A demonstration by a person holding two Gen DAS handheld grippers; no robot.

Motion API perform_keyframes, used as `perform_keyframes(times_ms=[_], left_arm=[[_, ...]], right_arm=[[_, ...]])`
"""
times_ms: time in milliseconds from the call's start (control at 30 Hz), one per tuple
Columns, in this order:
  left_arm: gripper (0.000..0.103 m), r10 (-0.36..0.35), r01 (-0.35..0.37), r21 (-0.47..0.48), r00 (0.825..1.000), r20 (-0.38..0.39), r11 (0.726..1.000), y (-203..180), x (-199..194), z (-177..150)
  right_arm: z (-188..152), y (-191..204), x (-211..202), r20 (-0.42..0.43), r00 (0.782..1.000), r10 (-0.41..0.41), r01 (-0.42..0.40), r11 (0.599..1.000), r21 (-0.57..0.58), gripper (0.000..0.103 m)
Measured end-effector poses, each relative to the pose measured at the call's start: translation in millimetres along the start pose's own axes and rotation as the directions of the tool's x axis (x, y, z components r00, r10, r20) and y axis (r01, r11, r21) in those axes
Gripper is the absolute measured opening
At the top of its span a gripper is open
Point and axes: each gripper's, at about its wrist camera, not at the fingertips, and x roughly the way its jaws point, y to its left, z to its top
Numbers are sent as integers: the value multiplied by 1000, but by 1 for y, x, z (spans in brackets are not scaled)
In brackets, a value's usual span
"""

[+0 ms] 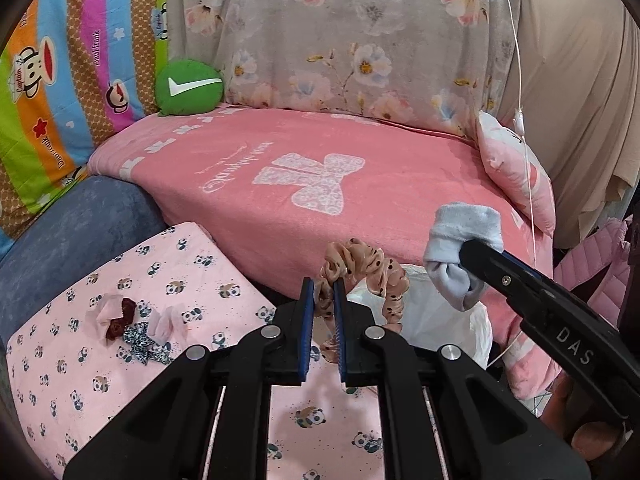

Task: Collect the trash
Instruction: 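Lift the scrunchie and grey sock with both grippers and carry them over the bin, then open both grippers to drop the scrunchie and sock into the bin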

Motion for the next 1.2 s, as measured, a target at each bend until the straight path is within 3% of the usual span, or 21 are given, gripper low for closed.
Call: perform_keyframes(times_ms=[267, 567, 667, 700, 733, 800, 1200], left_arm=[[10, -74, 77, 45, 996, -51, 996, -37, 25, 0], [12, -111, 118, 82, 990, -81, 990, -66, 43, -2], [22, -114, 122, 79, 988, -100, 989, -70, 49, -3], [34, -116, 124, 73, 988, -102, 990, -71, 50, -3], [54, -115, 122, 67, 988, -100, 990, -71, 50, -3], [71, -94, 98, 55, 993, -68, 994, -69, 47, -5], [73, -21, 23, 24, 997, -68, 999, -47, 44, -8]], right_arm=[[-3, -48, -6, -1, 998, -62, 62, 996, 60, 25], [-6, -83, -9, -6, 993, -116, 116, 987, 109, 25], [-6, -89, -9, -8, 992, -125, 125, 985, 116, 25], [-6, -92, -8, -9, 992, -127, 127, 985, 119, 26], [-7, -93, -8, -9, 992, -127, 127, 984, 121, 26], [-8, -94, -8, -8, 991, -133, 133, 984, 123, 29], [-9, -83, -4, -5, 992, -126, 126, 985, 122, 38]])
